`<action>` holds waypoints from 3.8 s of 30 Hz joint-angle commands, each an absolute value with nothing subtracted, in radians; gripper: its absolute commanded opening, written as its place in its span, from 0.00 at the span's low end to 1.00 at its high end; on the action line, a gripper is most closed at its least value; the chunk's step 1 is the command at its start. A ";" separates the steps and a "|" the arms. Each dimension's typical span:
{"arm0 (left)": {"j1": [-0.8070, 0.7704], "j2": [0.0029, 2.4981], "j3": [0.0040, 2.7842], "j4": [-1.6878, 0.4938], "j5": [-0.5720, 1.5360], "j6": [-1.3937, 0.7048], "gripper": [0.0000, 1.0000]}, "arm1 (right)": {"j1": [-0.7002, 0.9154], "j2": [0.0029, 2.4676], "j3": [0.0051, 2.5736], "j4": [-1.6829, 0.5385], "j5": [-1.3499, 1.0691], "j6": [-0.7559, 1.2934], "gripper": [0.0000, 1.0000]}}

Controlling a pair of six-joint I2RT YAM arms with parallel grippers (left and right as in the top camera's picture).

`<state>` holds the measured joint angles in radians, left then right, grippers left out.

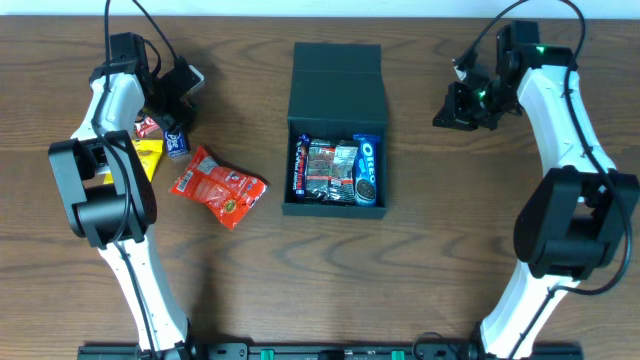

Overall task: Pack container
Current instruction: 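Grasp the green KitKat Milo bar by its end with the left gripper, then carry the KitKat bar with the left gripper into the black box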

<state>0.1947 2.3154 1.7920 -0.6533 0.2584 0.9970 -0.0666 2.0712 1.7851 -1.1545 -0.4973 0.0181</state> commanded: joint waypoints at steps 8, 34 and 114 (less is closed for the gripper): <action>0.195 2.336 1.803 -0.661 0.270 1.003 0.54 | -0.057 2.067 1.805 -1.161 -0.505 0.029 0.02; 0.181 2.336 1.803 -0.519 0.269 0.917 0.17 | -0.057 2.067 1.805 -1.171 -0.505 0.030 0.01; -0.504 2.106 1.711 -0.950 -0.035 -0.391 0.06 | -0.126 2.067 1.805 -1.092 -0.505 0.051 0.01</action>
